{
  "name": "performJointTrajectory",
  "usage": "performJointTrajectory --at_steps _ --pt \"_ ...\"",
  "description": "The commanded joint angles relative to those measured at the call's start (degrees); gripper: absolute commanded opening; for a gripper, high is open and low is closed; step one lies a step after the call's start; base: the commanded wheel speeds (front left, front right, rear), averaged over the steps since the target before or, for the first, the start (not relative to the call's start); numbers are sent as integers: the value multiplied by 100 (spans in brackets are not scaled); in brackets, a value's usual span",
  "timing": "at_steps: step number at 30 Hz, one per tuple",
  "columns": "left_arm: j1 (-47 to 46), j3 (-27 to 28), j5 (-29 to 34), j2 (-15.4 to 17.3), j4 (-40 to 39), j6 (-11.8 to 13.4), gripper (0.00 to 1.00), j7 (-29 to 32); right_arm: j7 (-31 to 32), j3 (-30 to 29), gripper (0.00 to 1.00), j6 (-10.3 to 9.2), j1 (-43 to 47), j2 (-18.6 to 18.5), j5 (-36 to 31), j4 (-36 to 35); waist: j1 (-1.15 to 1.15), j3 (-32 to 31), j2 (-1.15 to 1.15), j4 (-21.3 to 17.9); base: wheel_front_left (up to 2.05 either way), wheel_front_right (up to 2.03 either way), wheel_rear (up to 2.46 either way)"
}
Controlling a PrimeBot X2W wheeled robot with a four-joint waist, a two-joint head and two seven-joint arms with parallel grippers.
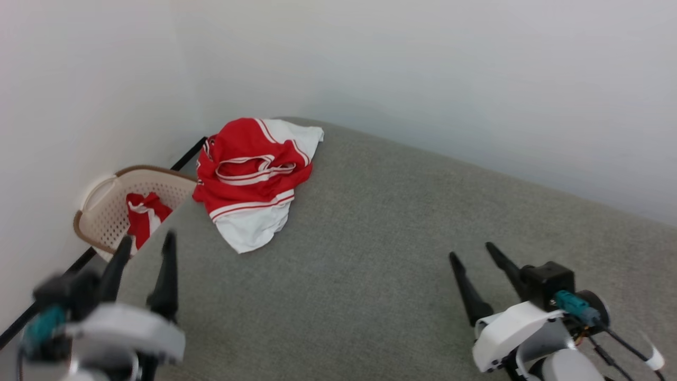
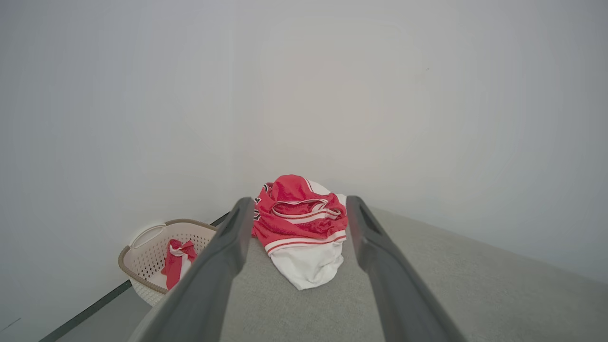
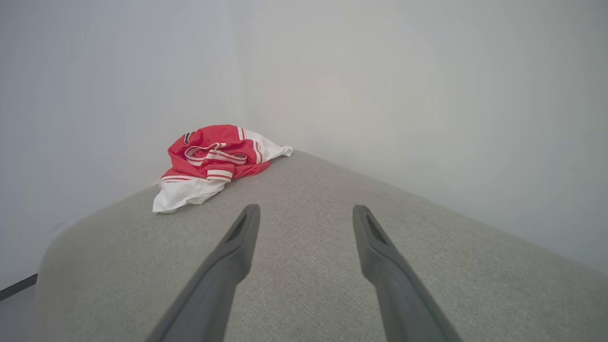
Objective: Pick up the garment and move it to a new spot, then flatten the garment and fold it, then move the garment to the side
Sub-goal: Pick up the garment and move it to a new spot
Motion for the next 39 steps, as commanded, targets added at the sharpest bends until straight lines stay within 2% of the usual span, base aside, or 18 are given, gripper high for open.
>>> performJointTrajectory --at_steps 1,4,11,19,23,31,39 --pt "-84 -15 -32 18 6 -50 100 23 7 -32 100 0 47 -26 -30 -26 0 66 0 44 0 0 0" --pt "-663 -74 -191 204 190 -211 100 492 101 -185 100 0 102 -83 -140 -189 0 305 0 40 0 0 0" --pt "-2073 30 -784 458 889 -513 100 1258 464 -353 100 0 -184 -326 -374 -846 0 1294 0 -366 0 0 0" --pt "-3474 -11 -1414 840 2157 -792 100 2212 844 -521 100 -1 -488 -619 -535 -1656 0 2476 0 -839 0 0 0" --pt "-4112 -94 -1594 1003 2796 -839 100 2620 977 -536 100 0 -633 -689 -586 -2001 0 2972 0 -1029 0 0 0" --pt "-5012 -378 -1787 1096 4121 -886 100 3414 1144 -561 100 0 -770 -761 -642 -2499 0 3601 0 -1261 0 0 0" --pt "-5472 -633 -1635 1010 5320 -885 100 3485 1249 -506 100 0 -808 -778 -656 -2755 0 3874 0 -1414 0 0 0"
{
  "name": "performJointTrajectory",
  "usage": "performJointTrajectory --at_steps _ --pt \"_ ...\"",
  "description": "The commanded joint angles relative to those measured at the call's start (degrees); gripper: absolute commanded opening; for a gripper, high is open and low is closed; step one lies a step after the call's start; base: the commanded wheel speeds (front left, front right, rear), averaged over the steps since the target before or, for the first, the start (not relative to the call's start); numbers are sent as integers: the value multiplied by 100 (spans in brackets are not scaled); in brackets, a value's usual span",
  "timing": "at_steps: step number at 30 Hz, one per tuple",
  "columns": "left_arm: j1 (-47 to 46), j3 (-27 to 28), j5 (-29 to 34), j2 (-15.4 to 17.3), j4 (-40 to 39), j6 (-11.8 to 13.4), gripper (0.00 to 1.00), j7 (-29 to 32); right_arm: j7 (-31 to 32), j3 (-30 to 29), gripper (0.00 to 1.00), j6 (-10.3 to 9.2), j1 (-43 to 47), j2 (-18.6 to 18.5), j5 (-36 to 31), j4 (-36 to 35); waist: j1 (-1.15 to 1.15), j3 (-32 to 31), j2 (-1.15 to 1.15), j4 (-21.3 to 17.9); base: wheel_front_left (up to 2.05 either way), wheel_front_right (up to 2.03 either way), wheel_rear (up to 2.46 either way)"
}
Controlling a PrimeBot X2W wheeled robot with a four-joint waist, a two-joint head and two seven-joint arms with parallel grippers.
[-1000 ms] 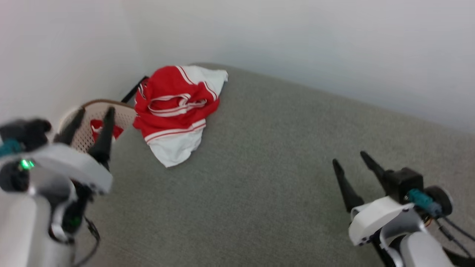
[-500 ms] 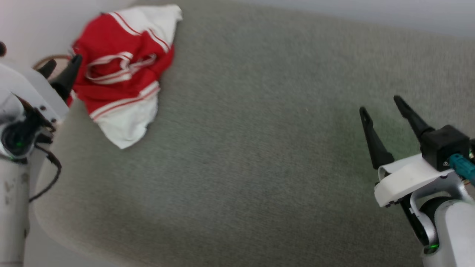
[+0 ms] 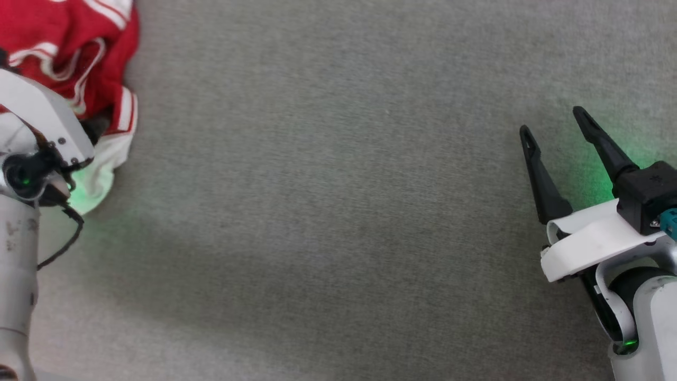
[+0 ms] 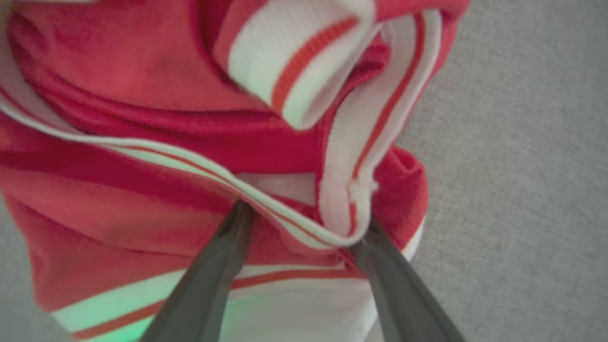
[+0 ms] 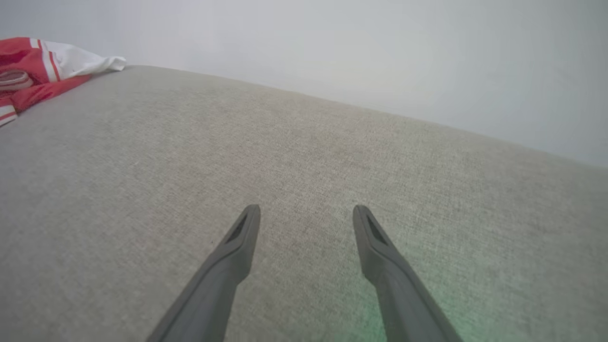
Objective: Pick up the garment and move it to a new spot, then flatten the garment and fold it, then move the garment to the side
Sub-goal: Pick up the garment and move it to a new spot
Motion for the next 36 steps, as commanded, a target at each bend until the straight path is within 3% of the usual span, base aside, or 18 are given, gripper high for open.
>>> performJointTrajectory --at_steps 1,10,11,12,13,23,36 --pt "-51 -29 30 -40 103 -7 100 -14 4 7 100 0 -36 0 -32 -41 0 233 0 -241 0 0 0" --pt "50 -232 84 -520 979 16 100 -270 89 -20 100 0 88 -6 -11 -110 0 139 0 -302 0 0 0" --pt "40 -227 78 -525 1035 10 92 -347 97 -21 100 0 97 2 -14 -109 0 111 0 -299 0 0 0" --pt "10 -199 48 -517 1081 6 55 -418 85 -28 100 0 119 7 -19 -103 0 73 0 -289 0 0 0" --pt "-15 -182 26 -502 1133 -1 0 -469 85 -35 100 0 151 12 -20 -86 0 28 0 -278 0 0 0" --pt "-273 -251 168 -23 1210 -19 0 -988 -116 -61 100 0 441 190 91 217 0 -808 0 -160 0 0 0" --pt "-813 -581 557 614 138 -42 0 -1760 -502 -256 100 0 935 540 267 764 0 -2094 0 36 0 0 0"
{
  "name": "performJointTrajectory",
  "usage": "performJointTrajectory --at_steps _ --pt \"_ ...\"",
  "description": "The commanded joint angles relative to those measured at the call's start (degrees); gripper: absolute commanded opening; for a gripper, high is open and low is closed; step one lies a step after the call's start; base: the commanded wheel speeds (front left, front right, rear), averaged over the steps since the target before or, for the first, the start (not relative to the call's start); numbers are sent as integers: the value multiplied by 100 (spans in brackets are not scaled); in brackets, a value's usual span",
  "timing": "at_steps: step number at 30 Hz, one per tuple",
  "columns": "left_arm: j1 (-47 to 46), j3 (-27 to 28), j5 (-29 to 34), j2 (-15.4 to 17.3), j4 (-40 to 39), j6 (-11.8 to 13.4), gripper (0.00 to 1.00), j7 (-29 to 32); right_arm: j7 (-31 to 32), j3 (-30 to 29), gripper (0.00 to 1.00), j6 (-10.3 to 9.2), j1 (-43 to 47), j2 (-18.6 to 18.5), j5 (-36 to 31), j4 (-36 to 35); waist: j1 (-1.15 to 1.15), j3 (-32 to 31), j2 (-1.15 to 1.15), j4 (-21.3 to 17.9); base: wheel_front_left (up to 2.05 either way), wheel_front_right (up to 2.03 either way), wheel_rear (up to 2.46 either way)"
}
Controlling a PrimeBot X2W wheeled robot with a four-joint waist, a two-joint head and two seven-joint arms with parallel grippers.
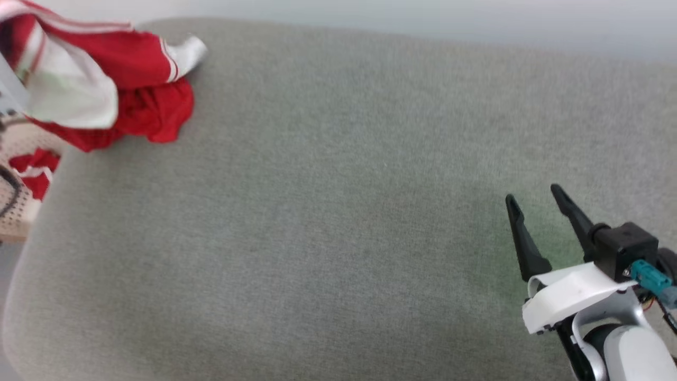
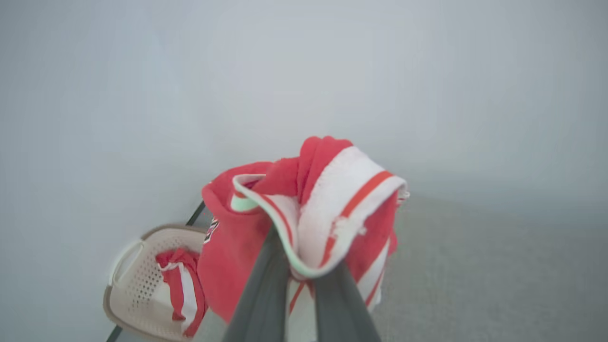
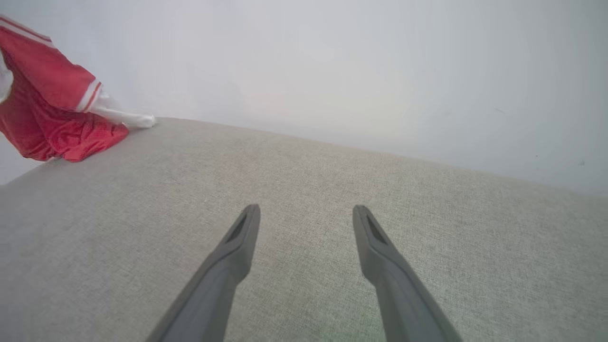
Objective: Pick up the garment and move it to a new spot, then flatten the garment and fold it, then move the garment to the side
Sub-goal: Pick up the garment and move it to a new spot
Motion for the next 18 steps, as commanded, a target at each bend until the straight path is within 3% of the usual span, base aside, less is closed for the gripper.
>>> performJointTrajectory --at_steps 1,8,18 --pt "-105 -18 54 75 -122 -11 0 -70 -58 -9 100 0 90 43 23 49 0 -513 -1 109 0 0 0" --pt "-415 -149 154 316 -836 -16 0 -206 -271 -89 100 0 234 176 72 219 0 -967 -1 54 0 0 0" --pt "-619 -317 31 401 -1743 -18 0 34 -405 -257 100 0 315 250 75 247 0 -1259 -1 -224 0 0 0"
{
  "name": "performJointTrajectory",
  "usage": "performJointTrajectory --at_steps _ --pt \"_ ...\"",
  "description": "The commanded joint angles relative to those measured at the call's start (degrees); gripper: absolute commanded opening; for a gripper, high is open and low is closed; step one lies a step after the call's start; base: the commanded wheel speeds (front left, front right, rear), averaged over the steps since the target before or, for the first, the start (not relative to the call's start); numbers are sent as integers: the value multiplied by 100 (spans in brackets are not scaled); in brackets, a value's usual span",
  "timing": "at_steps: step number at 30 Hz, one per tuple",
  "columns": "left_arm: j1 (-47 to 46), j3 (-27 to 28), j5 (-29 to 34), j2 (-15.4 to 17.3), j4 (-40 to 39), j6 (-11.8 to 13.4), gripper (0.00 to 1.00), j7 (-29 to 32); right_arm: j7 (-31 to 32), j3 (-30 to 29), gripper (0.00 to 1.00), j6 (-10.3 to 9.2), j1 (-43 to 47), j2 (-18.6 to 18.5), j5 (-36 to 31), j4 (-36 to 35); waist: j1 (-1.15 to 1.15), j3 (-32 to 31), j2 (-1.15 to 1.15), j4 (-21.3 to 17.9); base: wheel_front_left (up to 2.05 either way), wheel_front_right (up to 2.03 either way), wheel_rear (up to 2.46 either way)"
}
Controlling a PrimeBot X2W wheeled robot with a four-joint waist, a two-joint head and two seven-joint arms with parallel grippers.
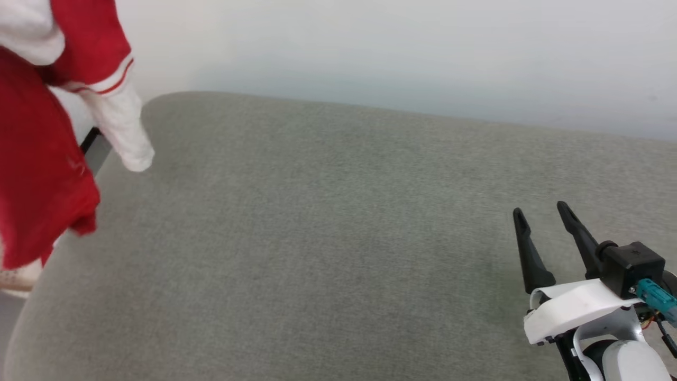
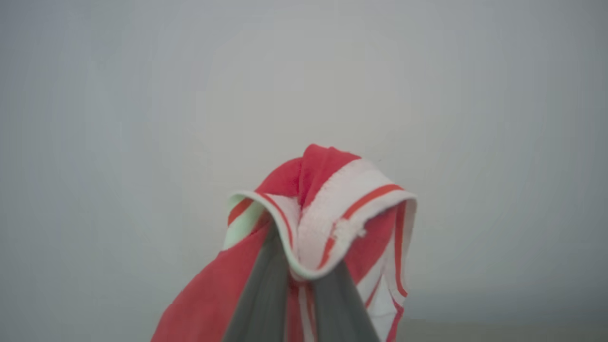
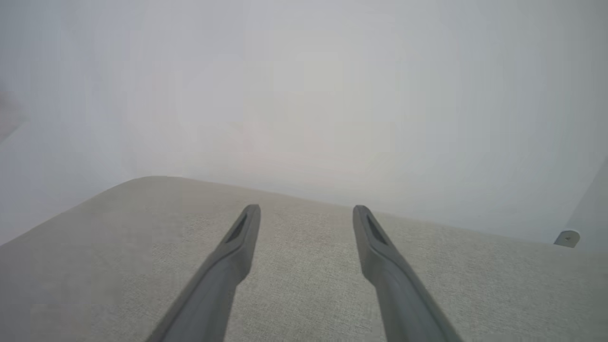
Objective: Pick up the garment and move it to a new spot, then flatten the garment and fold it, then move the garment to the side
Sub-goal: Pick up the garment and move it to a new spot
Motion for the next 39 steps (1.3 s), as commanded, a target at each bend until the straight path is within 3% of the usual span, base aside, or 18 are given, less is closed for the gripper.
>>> performJointTrajectory --at_steps 1,12,25,33,39 --pt "-45 -8 -27 -7 -39 -19 0 21 -31 -31 100 0 81 8 18 -7 0 -96 0 -131 0 0 0" --pt "230 -148 -400 -247 -1329 185 0 853 -59 -567 100 0 121 4 -145 -62 0 -102 0 -706 0 0 0" --pt "453 -639 -675 -959 -2979 624 0 1599 -169 -1116 100 0 -26 -13 -356 159 0 249 0 -1553 0 0 0" --pt "712 -1000 -771 -1378 -3594 790 0 1803 -370 -1216 100 0 -129 40 -324 410 0 565 0 -1930 0 0 0" --pt "1250 -1341 -761 -1441 -3825 977 0 2015 -523 -1156 100 0 -153 60 -282 639 0 756 0 -2095 0 0 0"
